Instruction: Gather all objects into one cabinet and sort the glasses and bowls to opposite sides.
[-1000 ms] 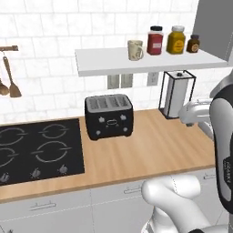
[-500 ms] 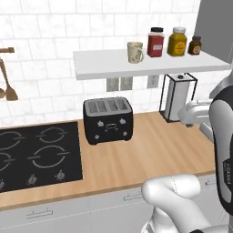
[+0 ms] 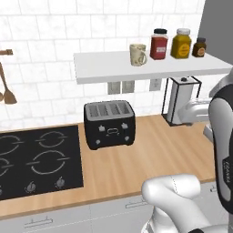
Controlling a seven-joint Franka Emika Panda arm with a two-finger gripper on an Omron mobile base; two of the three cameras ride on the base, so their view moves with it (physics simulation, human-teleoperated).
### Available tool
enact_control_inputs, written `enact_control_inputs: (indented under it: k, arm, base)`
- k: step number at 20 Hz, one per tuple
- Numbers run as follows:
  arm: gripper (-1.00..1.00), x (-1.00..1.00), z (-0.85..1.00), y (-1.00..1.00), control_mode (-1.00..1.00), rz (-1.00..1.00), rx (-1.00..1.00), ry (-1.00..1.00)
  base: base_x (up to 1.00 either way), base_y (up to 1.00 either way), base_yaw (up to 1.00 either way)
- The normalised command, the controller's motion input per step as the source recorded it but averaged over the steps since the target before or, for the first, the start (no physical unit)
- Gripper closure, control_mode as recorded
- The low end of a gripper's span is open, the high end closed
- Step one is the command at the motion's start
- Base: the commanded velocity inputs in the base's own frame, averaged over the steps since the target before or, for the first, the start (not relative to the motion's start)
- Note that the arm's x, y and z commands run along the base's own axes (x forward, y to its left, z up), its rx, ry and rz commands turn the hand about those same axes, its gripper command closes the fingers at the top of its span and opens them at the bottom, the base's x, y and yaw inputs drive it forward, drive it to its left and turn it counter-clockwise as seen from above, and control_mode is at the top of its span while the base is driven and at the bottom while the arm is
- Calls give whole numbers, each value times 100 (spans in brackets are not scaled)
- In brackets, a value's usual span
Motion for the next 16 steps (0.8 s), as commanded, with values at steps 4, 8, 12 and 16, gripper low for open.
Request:
enact_control_inputs:
  k: [4, 8, 12, 16]
  arm:
    - [-100, -10, 12, -1, -100, -1, 0, -41]
    - [-100, 23, 55, -1, -100, 0, 10, -29]
    - [-100, 56, 43, 0, -100, 0, 10, -19]
    - [-100, 56, 11, 0, -100, 0, 3, -12]
  base:
    - [0, 0, 0]
    - [0, 0, 0]
    - [0, 0, 0]
    - [0, 0, 0]
